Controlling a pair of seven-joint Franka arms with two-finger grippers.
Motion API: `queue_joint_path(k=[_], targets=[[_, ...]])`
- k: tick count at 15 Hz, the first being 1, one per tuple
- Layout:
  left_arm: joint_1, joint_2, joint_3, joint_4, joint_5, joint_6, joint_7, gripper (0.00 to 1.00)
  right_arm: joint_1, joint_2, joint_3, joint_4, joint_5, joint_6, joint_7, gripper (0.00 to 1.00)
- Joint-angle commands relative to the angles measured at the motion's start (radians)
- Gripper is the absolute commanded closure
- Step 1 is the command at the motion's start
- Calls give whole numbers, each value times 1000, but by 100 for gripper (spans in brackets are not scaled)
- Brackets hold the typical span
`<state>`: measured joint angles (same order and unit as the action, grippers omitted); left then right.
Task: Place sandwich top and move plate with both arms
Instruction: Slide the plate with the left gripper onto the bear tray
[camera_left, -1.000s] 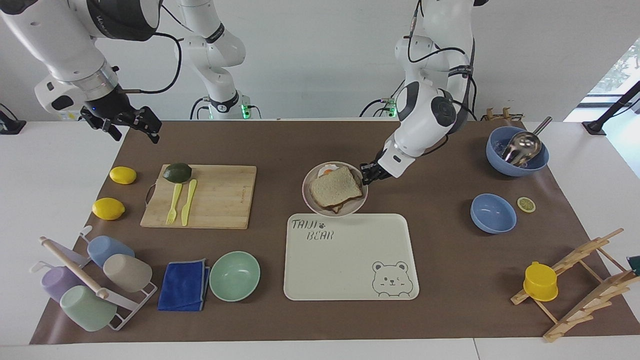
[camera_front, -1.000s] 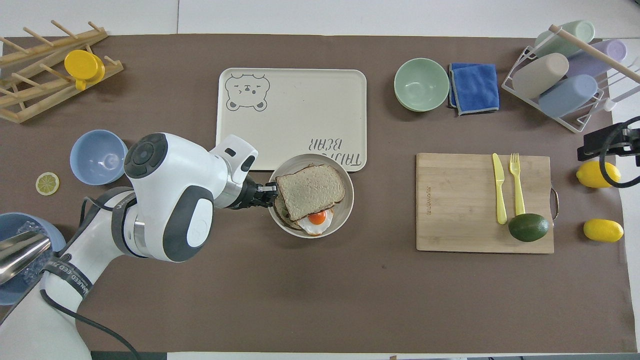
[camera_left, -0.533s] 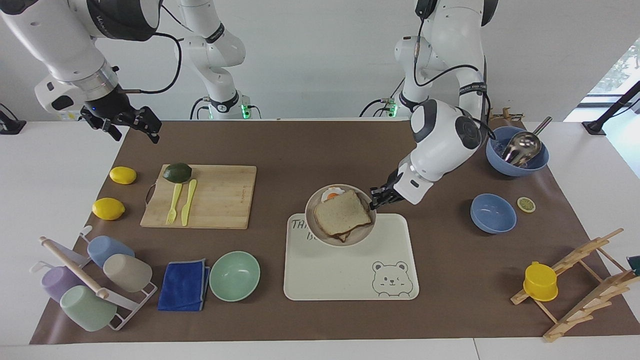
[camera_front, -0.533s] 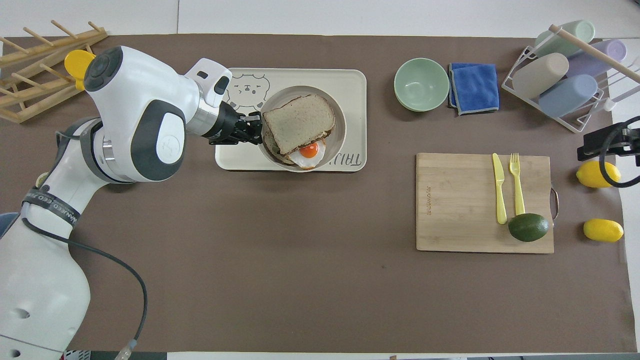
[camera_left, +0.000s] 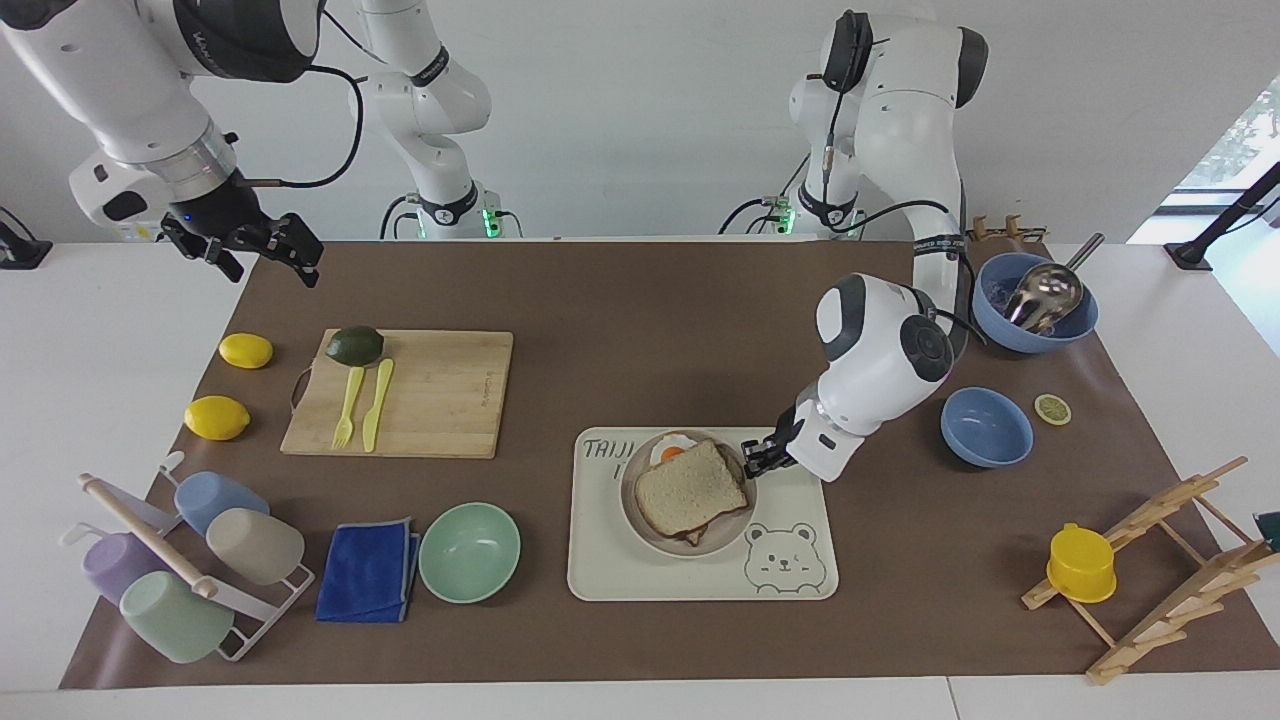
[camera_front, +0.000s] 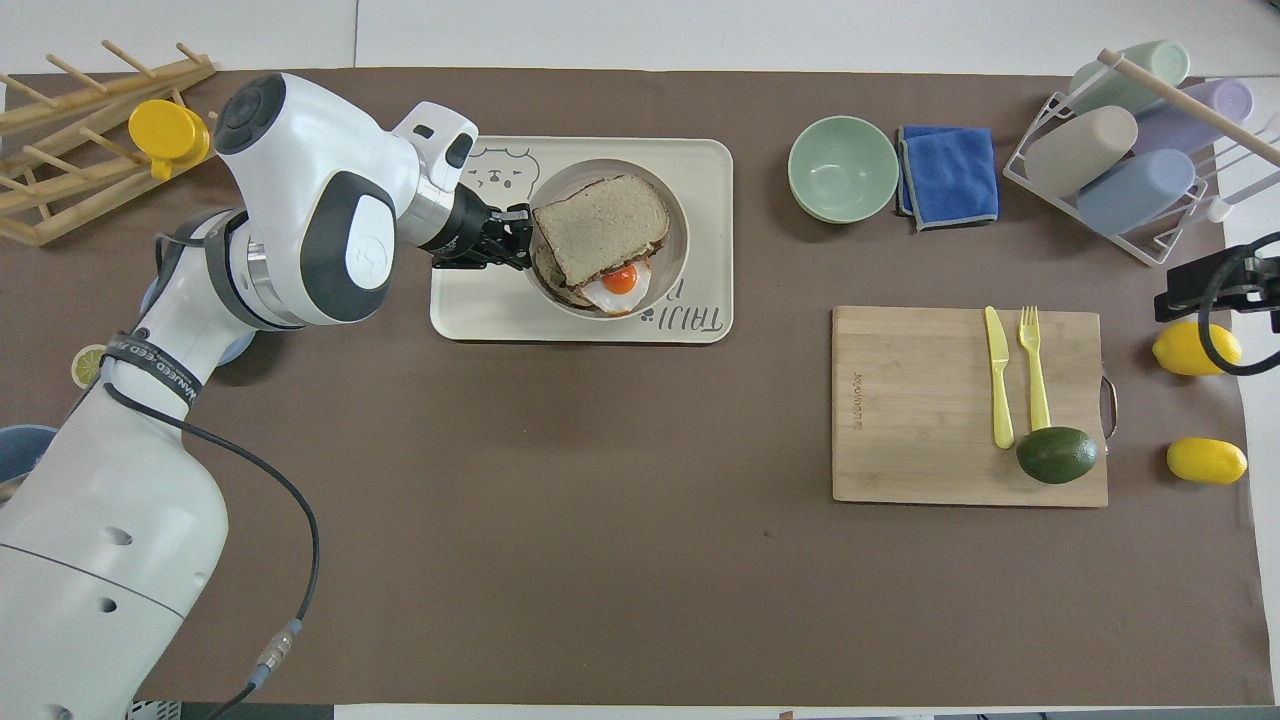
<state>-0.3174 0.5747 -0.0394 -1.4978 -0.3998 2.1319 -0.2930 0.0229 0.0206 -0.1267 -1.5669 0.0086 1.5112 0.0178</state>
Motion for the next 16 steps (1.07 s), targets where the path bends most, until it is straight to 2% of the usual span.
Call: queue_joint_path(k=[1,3,6,7,8,13,14,16], targets=[[1,7,-2,-1,13,52,12,100,-4,-18,2,-16,21,-2,11,0],[-3,1,-2,-42,30,91,15,100,-4,-18,2,-16,21,-2,11,0],[3,-4,-2,-48,39,80,49,100,-4,-18,2,-18,21,-2,11,0],[6,-4,-2,-47,39,74,57,86,-4,-18,2,-16,21,-2,11,0],[7,-4,-2,-44,39,71,61,1,-4,-18,2,-16,21,-2,11,0],[26,-16,-1,27,46,-44,57,0,-4,-18,2,-16,21,-2,11,0],[32,-54,7,18,49,-53,54,0,-4,-18,2,-18,21,-2,11,0],[29,-105,48,11,132,-122,58,0,-4,-18,2,-16,21,-2,11,0]])
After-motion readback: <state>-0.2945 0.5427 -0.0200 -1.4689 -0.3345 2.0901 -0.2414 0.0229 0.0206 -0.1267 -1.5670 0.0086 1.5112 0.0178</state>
